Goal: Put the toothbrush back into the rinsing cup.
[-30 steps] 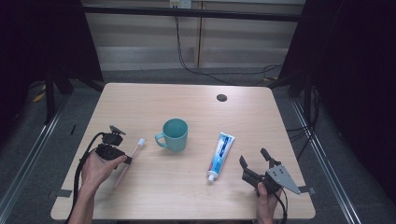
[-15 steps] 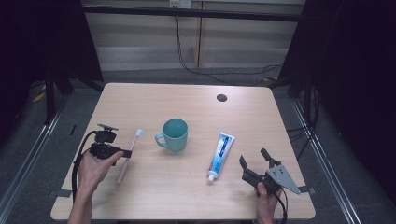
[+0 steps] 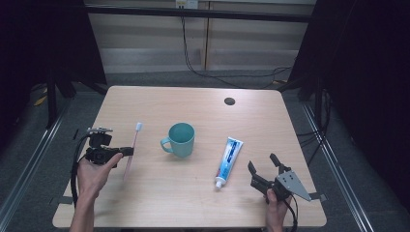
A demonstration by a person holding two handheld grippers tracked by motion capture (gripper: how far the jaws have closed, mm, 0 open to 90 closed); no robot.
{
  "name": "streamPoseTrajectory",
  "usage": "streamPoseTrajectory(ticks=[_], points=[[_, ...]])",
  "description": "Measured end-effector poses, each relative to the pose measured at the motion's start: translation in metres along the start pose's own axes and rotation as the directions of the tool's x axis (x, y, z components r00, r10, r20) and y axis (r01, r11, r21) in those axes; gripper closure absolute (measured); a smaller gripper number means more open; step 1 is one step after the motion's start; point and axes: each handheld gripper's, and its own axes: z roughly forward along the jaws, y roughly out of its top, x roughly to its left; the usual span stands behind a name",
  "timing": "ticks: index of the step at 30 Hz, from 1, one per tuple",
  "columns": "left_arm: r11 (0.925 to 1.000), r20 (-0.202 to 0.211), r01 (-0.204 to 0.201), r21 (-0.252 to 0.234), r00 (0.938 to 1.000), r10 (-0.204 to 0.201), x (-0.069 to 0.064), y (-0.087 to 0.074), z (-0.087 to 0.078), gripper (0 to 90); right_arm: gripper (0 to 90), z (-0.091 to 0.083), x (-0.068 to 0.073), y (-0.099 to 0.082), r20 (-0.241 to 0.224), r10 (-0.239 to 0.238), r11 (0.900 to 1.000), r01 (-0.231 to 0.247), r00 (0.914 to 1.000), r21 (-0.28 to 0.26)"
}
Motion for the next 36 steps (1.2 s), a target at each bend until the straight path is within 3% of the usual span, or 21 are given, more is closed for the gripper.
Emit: streamPoseTrajectory(ticks=[5,9,15,18,23,28,33,36], points=[[0.9966,-0.005,-0.019,-0.081,0.9998,0.019,-0.002,-0.001,-0.005,84.2,15.6,0.000,0.000,0.000,0.001,-0.001,1.0000,0.001,1.0000,-0.001],[0.9866,-0.007,-0.036,-0.159,0.9993,0.036,-0.004,0.001,-0.012,84.2,15.6,0.000,0.000,0.000,0.000,0.000,1.0000,0.000,1.0000,0.001],[0.9721,0.005,-0.051,-0.229,0.9986,0.053,-0.007,0.001,-0.019,84.2,15.6,0.000,0.000,0.000,0.001,-0.001,1.0000,0.001,1.0000,-0.001],[0.9646,-0.012,-0.077,-0.252,0.9970,0.076,-0.009,0.001,-0.021,84.2,15.6,0.000,0.000,0.000,0.000,-0.001,1.0000,0.001,1.0000,-0.001],[0.9464,-0.010,-0.087,-0.311,0.9960,0.088,-0.011,0.001,-0.024,84.2,15.6,0.000,0.000,0.000,0.000,-0.001,1.0000,0.001,1.0000,-0.001],[0.9278,-0.035,-0.110,-0.357,0.9939,0.104,-0.015,0.002,-0.027,84.3,15.6,0.000,0.000,0.000,0.001,-0.001,1.0000,0.001,1.0000,-0.001],[0.9110,-0.052,-0.156,-0.382,0.9877,0.147,-0.023,0.006,-0.026,84.2,15.6,0.000,0.000,0.000,0.001,0.000,1.0000,0.000,1.0000,-0.001],[0.9027,-0.035,-0.149,-0.404,0.9884,0.148,-0.026,0.009,-0.027,84.2,15.6,0.000,0.000,0.000,0.000,0.000,1.0000,0.000,1.0000,-0.001]])
